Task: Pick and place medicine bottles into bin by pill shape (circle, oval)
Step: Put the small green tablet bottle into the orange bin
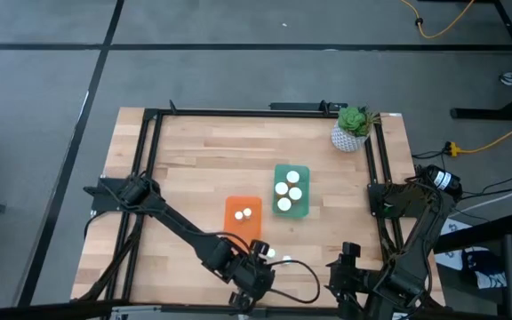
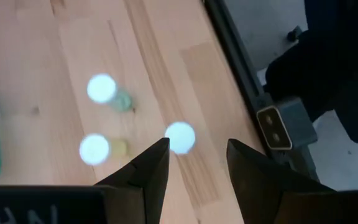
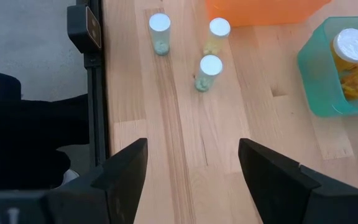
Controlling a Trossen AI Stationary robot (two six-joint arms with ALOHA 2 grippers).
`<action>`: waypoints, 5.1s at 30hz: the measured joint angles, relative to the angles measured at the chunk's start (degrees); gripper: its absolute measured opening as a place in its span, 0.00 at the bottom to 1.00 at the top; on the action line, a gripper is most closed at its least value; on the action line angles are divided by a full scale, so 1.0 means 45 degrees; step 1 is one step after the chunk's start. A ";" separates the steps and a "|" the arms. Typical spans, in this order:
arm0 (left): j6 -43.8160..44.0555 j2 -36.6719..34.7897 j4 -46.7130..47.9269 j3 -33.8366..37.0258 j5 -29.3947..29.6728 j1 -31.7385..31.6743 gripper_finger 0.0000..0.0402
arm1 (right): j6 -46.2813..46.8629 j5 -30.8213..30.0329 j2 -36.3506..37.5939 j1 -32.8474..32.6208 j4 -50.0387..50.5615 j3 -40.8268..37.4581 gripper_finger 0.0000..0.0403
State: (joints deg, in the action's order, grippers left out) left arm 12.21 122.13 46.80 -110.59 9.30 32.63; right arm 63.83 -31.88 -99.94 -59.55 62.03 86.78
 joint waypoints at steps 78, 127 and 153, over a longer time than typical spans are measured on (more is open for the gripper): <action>0.1077 0.0515 -0.5190 0.3536 0.0372 -0.0229 0.38 | 0.0039 0.0042 0.0000 0.0000 -0.0002 -0.0010 0.63; 0.0830 0.0495 -0.5186 0.3536 0.0010 -0.0466 0.29 | 0.0039 0.0044 0.0000 0.0000 -0.0002 -0.0005 0.63; 0.0255 -0.3667 0.0604 0.3641 0.3685 0.0423 0.27 | 0.0039 0.0016 -0.0029 -0.0006 -0.0133 0.0010 0.63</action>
State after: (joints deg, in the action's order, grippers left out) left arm 13.35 105.62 49.51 -94.20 25.88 34.53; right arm 64.01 -31.81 -100.07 -59.57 61.43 86.83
